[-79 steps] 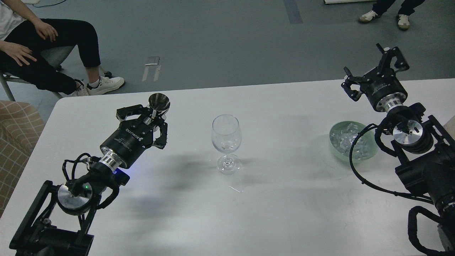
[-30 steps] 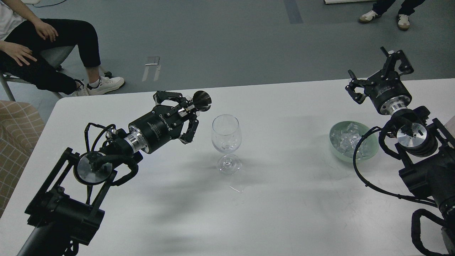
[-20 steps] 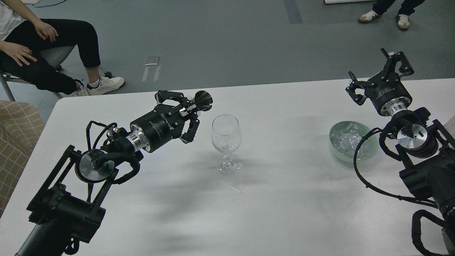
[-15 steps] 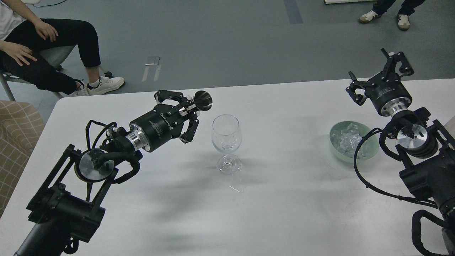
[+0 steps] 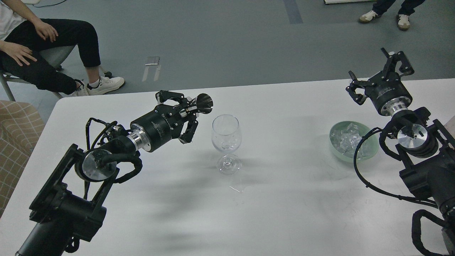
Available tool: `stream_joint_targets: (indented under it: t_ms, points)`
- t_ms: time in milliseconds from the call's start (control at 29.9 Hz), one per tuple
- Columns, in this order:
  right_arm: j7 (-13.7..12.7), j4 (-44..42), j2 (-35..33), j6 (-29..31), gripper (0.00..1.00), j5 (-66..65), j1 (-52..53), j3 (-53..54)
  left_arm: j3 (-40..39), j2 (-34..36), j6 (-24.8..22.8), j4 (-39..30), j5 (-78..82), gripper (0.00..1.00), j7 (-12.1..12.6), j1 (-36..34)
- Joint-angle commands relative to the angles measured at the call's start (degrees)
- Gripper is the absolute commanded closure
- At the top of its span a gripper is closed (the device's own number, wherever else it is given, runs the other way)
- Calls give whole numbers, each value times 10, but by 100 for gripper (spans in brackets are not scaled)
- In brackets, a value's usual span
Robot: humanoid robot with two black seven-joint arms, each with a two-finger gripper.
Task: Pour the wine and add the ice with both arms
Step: 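Position the metal cup above the wine glass rim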
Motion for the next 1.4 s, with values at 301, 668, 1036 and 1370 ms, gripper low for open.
stream_joint_targets:
  t_ms: [301, 668, 1036, 1370]
  points:
    - [0, -1, 0, 1, 0, -1, -1, -1, 1, -1, 2, -6, 1, 100, 5, -4]
    - [0, -1, 0, 1, 0, -1, -2, -1, 11, 2, 2, -5, 25, 100, 5, -6]
    - [0, -1, 0, 1, 0, 0, -2, -1, 35, 5, 1, -11, 49, 100, 5, -21]
    - [0, -1, -4, 2, 0, 0, -3, 0, 37, 7, -3, -13, 71, 100, 5, -21]
